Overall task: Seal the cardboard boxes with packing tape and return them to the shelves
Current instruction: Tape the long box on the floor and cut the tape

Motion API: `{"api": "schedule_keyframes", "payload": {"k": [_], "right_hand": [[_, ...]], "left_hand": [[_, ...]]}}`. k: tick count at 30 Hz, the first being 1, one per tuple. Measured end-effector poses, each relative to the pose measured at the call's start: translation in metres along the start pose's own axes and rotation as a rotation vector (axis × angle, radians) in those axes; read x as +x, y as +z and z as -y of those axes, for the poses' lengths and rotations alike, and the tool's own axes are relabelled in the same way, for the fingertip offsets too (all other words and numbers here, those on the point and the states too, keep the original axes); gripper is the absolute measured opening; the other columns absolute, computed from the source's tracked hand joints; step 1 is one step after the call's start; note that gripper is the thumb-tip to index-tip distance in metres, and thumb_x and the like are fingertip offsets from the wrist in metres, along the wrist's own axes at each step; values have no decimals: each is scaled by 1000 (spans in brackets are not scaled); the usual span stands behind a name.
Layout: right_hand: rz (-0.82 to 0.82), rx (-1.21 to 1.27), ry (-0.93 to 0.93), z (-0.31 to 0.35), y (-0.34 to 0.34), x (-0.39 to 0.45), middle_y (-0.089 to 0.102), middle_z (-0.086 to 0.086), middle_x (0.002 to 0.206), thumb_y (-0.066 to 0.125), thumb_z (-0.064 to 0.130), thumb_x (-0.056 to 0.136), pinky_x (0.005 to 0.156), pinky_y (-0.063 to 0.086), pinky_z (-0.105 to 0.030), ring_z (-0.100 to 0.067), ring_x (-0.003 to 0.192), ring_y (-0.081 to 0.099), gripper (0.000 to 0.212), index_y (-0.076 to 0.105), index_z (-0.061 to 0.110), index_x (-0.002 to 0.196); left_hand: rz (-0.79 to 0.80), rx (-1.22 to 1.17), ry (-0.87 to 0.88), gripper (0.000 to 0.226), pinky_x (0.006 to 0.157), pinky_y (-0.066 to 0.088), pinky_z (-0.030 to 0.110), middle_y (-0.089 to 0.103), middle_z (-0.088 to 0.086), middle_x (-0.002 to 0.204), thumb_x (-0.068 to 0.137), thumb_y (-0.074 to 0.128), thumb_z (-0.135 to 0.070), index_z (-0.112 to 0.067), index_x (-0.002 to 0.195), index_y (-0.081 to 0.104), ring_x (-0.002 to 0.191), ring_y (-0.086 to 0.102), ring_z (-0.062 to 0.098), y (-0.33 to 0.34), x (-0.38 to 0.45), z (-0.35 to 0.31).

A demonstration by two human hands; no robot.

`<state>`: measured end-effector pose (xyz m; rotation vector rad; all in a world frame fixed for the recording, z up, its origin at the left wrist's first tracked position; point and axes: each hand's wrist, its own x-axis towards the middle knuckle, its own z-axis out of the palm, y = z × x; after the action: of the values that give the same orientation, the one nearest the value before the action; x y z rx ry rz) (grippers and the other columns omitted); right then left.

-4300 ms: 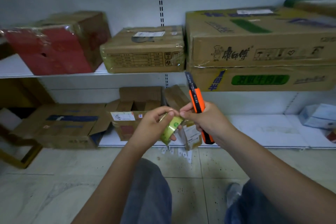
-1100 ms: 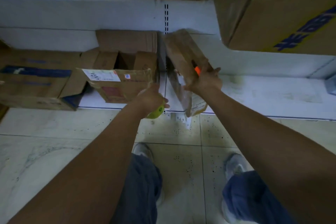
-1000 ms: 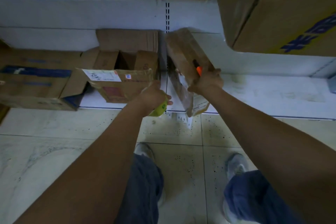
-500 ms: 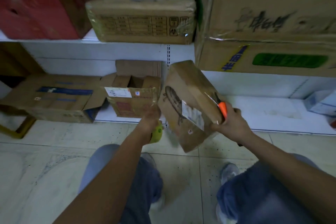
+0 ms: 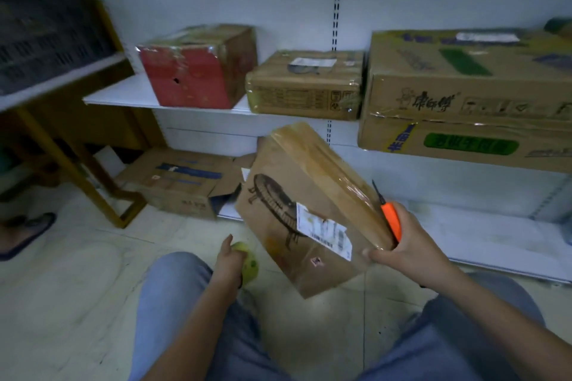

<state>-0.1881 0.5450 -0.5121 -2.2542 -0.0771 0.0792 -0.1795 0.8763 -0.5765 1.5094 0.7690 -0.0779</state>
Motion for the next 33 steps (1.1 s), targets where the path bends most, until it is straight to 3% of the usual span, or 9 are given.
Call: {"api": "schedule_keyframes", "payload": {"k": [4,6,11,13,16,20,24,27,33], "right_hand": [[-60,184,-99,70,-12,16,46,15,138,90,53,58,96,48,-36,-13,120,51,109,28,41,146],[-91,295,-141,108,-11,30,51,16,135,91,46,61,96,48,-37,-13,118,55,105,28,44,146],[-78,658,-270,204,13,82,62,24,116,84,37,58,80,54,-19,5,100,65,89,39,45,135],[-26,784,-241,239,35,112,65,14,118,84,38,61,74,55,-26,-5,99,67,76,43,52,124],[79,935,-205,287,78,161,69,3,115,81,28,74,50,46,-16,-6,80,63,69,46,38,131],[184,973,-197,354,141,224,67,0,100,81,27,81,50,43,-17,-2,62,56,63,46,25,133],[268,989,-138,427,210,281,61,0,91,80,30,82,44,40,-19,-3,54,51,58,47,18,127],[348,1012,-85,467,265,315,63,-1,93,80,32,82,43,39,-20,-6,55,53,63,45,16,131],[328,948,-15,493,343,362,63,-5,108,79,37,82,51,45,-22,-11,66,59,75,32,22,138]], "left_hand": [[-143,67,180,62,91,50,47,35,15,152,102,43,-7,-33,155,25,116,52,38,-36,-5,-48],[-166,-3,245,62,88,50,48,38,13,149,102,45,-6,-35,154,29,117,53,39,-57,-6,-80],[-177,-210,417,47,77,52,43,56,9,118,101,46,-4,-40,128,57,96,60,31,-127,0,-165],[-237,-220,433,46,82,52,47,52,9,125,100,48,-6,-41,128,58,100,58,31,-160,16,-191],[-294,-296,433,44,97,50,56,52,10,132,101,46,-8,-40,128,57,114,56,36,-207,47,-229],[-421,-357,485,45,92,52,53,52,10,137,100,44,-11,-35,138,52,116,57,34,-275,95,-283],[-594,-321,497,47,86,52,45,50,8,127,99,39,-9,-33,138,48,98,58,26,-335,136,-332],[-711,-280,520,49,79,54,41,51,9,126,95,39,-8,-31,138,46,96,60,26,-378,171,-357],[-689,-242,455,54,80,49,34,45,3,127,99,38,-9,-29,149,36,106,53,23,-399,250,-378]]}}
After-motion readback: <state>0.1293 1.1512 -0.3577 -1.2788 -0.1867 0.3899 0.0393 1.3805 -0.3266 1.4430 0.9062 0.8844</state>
